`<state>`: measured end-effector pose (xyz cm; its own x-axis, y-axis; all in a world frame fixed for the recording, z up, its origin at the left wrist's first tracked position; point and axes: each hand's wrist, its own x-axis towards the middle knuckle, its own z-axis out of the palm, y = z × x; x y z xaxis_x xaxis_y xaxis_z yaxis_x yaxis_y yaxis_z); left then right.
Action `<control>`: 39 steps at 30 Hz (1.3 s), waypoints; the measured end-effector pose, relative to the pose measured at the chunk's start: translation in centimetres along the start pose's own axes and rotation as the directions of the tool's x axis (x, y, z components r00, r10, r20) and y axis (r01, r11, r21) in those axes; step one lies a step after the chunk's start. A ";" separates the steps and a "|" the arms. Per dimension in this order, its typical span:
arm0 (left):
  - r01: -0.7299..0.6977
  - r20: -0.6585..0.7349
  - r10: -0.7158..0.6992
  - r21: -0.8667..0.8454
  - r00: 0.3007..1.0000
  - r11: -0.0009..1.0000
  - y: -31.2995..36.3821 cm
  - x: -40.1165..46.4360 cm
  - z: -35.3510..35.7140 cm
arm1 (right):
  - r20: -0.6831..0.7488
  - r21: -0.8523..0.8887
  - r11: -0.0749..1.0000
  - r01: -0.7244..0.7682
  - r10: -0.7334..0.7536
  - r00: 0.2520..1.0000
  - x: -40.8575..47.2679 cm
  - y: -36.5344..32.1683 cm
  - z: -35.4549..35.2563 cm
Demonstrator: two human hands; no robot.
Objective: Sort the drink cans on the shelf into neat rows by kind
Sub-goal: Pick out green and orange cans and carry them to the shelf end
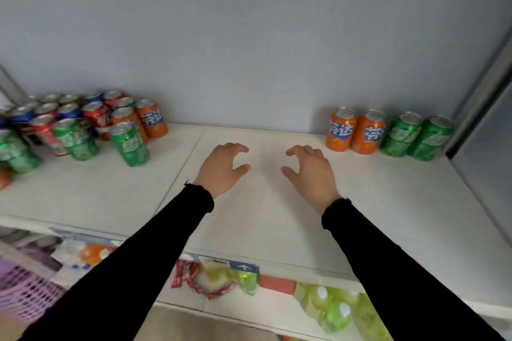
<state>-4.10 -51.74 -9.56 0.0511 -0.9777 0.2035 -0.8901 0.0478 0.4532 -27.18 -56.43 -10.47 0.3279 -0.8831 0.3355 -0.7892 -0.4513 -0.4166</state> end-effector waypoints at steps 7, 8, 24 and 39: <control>0.076 -0.078 -0.076 0.003 0.994 0.997 -10.5 -6.8 -7.7 | 0.081 0.061 0.991 0.116 -0.120 0.989 0.7 -12.7 6.4; 0.080 -0.082 -0.080 -0.005 0.993 0.997 -12.1 -7.7 -8.7 | 0.089 0.073 0.990 0.117 -0.123 0.988 0.6 -14.6 7.4; 0.185 -0.220 -0.212 -0.135 0.952 0.973 -31.4 -11.2 -19.6 | 0.130 0.355 0.931 -0.086 0.042 0.991 5.4 -31.5 18.3; 0.251 -0.304 -0.379 -0.385 0.874 0.888 -37.2 -3.1 -19.3 | 0.239 0.648 0.710 -0.274 0.152 0.959 9.4 -31.9 23.1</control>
<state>37.59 -46.51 -10.27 0.5195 -0.8105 0.2705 -0.6035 -0.1239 0.7877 13.11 -53.25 -13.55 0.3183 -0.9463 0.0563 -0.3137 -0.1611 -0.9357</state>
